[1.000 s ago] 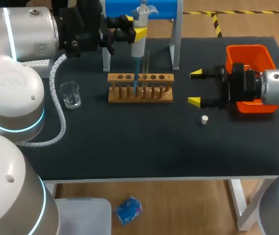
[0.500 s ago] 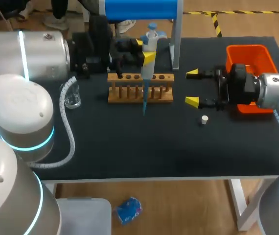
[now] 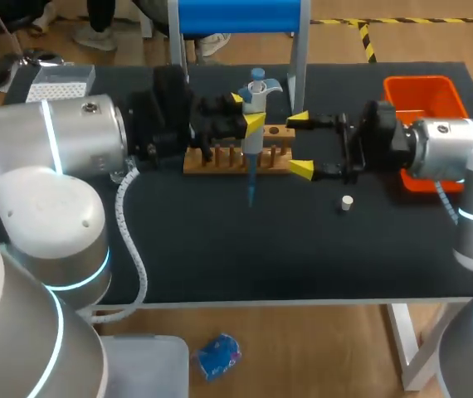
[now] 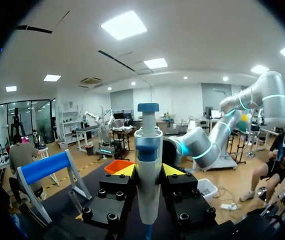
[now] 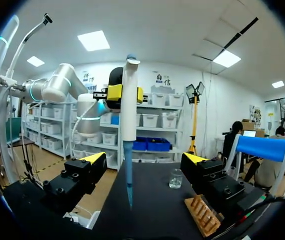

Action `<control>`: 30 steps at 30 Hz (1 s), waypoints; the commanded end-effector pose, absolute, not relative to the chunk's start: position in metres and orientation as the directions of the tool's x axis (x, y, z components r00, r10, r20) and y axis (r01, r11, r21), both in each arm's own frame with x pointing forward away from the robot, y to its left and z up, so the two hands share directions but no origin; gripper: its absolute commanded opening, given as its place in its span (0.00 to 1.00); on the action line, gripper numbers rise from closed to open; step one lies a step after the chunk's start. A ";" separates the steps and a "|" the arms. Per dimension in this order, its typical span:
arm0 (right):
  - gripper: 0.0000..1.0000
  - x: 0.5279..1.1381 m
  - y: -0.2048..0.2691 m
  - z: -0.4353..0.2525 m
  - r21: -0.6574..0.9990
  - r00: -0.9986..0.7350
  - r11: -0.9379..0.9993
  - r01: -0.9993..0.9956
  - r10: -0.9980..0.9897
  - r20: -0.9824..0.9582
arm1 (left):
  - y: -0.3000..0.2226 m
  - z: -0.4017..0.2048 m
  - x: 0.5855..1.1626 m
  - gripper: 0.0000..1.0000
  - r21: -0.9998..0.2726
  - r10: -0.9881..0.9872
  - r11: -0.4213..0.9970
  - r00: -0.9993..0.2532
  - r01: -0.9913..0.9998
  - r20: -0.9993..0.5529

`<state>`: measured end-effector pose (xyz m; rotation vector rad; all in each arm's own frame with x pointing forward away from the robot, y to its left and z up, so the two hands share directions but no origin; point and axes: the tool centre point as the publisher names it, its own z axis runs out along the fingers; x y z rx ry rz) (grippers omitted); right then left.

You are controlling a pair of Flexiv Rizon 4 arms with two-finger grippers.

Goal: Invert the test tube, pick up the pipette, mount the tip to pipette, aspirate from beaker and dispense into the tube, eject the tip, return the pipette, and cap with the stopper.

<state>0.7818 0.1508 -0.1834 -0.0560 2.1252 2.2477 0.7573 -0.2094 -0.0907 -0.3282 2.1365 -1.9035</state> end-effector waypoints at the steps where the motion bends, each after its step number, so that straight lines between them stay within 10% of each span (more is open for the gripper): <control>1: 1.00 0.787 0.163 -0.177 0.998 -0.998 -0.048 -0.046 -0.029 -0.047 | -0.210 -0.093 0.758 0.00 -0.996 -0.337 0.093 -0.940 0.014 -0.045; 30: 1.00 0.751 0.203 -0.137 1.000 -1.000 -0.015 -0.021 0.017 -0.021 | -0.210 -0.093 0.758 0.00 -0.996 -0.337 0.093 -0.940 0.014 -0.045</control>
